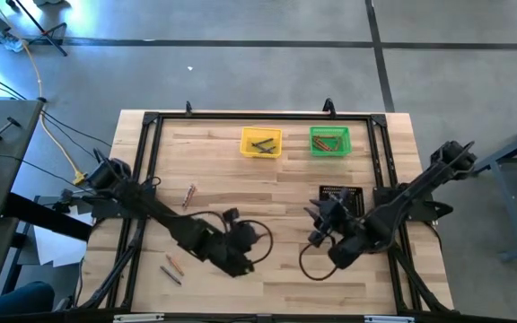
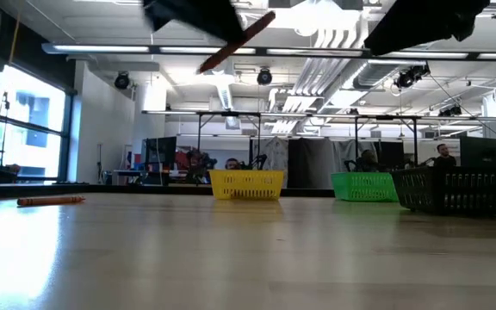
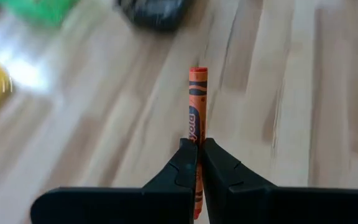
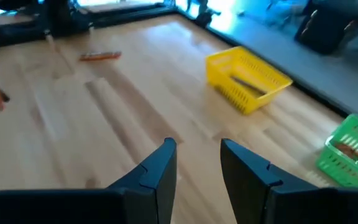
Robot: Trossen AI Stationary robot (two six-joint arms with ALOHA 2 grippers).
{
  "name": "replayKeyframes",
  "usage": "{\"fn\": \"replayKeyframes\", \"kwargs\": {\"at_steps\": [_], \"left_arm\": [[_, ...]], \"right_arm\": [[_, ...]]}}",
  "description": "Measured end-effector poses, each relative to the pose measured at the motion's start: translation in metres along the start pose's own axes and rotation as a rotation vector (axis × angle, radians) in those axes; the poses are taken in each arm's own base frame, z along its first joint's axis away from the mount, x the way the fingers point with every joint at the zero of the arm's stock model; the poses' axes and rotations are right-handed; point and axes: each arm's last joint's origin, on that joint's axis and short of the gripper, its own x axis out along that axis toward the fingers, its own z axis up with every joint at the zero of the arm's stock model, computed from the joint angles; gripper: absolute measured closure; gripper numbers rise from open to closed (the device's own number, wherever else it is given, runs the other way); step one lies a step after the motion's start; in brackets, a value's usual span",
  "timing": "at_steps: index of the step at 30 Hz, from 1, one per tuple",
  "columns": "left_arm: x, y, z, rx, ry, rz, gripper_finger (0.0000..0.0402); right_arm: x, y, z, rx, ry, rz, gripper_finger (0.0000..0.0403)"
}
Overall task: Sort crayons
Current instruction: Put the orange crayon into the green bin
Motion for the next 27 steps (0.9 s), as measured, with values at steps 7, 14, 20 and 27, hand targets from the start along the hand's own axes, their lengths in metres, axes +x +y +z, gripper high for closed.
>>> {"fn": "replayKeyframes", "kwargs": {"at_steps": [7,14,20,27], "left_arm": [[0.006,0.007,0.018,0.072,-0.116,0.045,0.0401],[0.001,0.020,0.028,0.085,-0.147,0.095,0.0401],[-0.016,0.023,0.034,0.105,-0.172,0.079,0.0401],[-0.024,0.022,0.034,0.099,-0.195,0.103,0.0401]], "right_arm": [[0.021,-0.009,0.004,-0.013,-0.036,-0.128,0.0285],[0.071,-0.040,-0.005,0.078,0.074,-0.254,0.0285],[0.118,-0.054,-0.027,0.211,0.039,0.017,0.0285],[0.124,-0.076,-0.002,0.274,-0.382,0.540,0.0285]]}}
